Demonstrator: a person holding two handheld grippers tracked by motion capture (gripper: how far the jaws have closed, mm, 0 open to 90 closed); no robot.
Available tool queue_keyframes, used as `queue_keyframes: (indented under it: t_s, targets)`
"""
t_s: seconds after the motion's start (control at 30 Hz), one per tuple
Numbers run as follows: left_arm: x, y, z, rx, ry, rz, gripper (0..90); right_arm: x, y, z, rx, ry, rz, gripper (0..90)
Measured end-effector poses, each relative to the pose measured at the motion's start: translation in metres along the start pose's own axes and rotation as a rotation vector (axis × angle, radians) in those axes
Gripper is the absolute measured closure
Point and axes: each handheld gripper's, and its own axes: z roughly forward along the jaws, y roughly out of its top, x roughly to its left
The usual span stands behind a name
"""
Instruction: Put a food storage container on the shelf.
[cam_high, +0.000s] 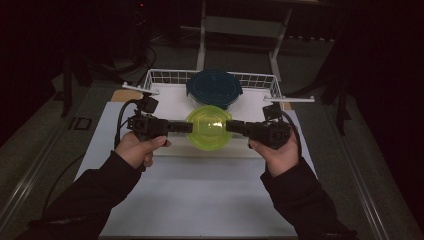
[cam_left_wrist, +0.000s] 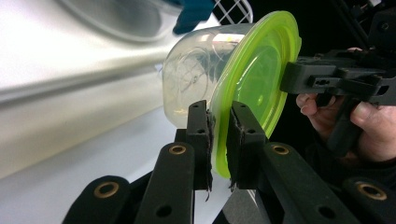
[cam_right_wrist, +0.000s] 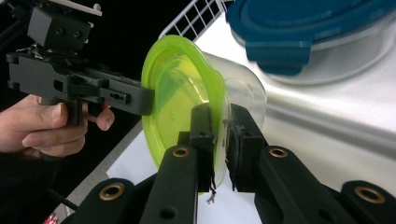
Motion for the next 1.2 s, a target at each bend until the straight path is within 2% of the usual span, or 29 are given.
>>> queue_keyframes:
  t_s: [0.37, 0.57, 0.87, 1.2]
  targets:
    - [-0.013, 0.025, -0.007, -0.026, 0.008, 0.015, 79.7, 0.004, 0.026, -0.009, -0.041, -0.005, -0.015, 81.8]
    - [-0.016, 0.041, -0.006, -0.032, 0.017, 0.023, 79.7, 0.002, 0.039, -0.011, -0.062, -0.011, -0.02, 81.7]
    - [-0.019, 0.069, -0.001, -0.042, 0.042, 0.027, 79.7, -0.007, 0.062, -0.01, -0.098, -0.041, -0.014, 81.6]
    - [-0.01, 0.094, 0.01, -0.039, 0.048, -0.001, 79.5, -0.024, 0.081, -0.003, -0.113, -0.058, 0.017, 81.3]
